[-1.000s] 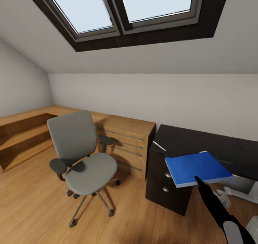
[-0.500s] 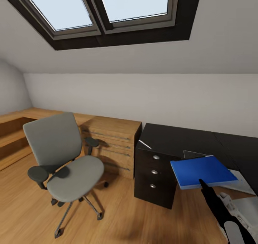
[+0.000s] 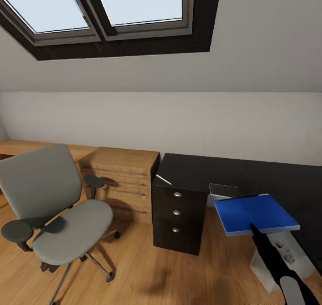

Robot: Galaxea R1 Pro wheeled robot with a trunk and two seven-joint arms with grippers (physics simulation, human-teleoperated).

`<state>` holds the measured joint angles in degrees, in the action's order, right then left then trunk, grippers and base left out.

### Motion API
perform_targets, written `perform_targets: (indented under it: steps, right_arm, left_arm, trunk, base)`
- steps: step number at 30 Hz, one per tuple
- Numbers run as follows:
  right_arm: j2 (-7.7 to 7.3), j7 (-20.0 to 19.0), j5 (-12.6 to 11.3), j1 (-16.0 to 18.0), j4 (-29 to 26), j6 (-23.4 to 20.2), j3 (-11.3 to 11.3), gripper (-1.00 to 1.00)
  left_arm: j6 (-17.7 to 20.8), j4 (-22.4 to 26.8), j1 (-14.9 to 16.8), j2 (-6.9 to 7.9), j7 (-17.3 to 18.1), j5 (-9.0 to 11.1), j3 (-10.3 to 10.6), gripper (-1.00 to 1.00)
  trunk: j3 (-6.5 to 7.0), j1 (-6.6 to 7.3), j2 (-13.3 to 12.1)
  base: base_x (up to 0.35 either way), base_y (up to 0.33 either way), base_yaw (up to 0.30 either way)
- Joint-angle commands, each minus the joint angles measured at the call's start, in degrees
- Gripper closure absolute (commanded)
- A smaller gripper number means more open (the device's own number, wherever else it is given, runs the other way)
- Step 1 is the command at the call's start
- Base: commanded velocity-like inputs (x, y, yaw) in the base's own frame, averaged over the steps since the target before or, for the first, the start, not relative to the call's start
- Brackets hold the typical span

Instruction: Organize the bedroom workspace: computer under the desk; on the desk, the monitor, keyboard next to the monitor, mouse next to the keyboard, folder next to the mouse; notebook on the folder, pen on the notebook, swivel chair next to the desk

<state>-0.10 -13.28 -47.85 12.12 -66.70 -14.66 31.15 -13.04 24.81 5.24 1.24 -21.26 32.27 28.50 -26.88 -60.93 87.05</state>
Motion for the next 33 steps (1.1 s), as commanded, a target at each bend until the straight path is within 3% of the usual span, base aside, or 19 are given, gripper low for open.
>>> perform_targets:
  steps: [1,21,29,31,33]
  right_arm:
    - [0.06,-0.17,-0.49,0.05,-0.01,-0.45,0.14,1.0]
    - [0.43,-0.43,-0.41,0.05,-0.71,0.17,-0.05,1.0]
    - [0.35,-0.51,-0.6,0.06,-1.71,0.32,-0.98,1.0]
    - [0.22,-0.18,-0.51,0.79,-1.81,0.38,-2.41,1.0]
    - [0.23,1.37,-0.53,4.52,-0.9,0.99,-3.08,1.0]
  left_arm:
    - [-0.26,0.06,0.04,0.05,-0.36,0.51,0.45,-1.0]
    - [-0.49,0.06,0.04,0.04,-0.36,0.51,0.42,-1.0]
    - [-0.49,0.06,0.04,0.0,-0.36,0.41,0.46,-1.0]
    - [-0.51,0.06,0.04,0.01,-0.38,0.31,0.47,-1.0]
    - [-0.6,0.06,0.04,0.1,-0.41,0.47,0.35,-1.0]
  trunk:
    - [-0.06,0.0,0.03]
    - [-0.06,0.0,0.03]
    - [-0.06,0.0,0.03]
    - [-0.06,0.0,0.03]
    - [-0.06,0.0,0.03]
  base:
    - [0.0,0.0,-0.269]
    - [0.0,0.0,-0.268]
    - [0.0,0.0,-0.059]
    - [0.0,0.0,-0.004]
    - [0.0,0.0,-0.002]
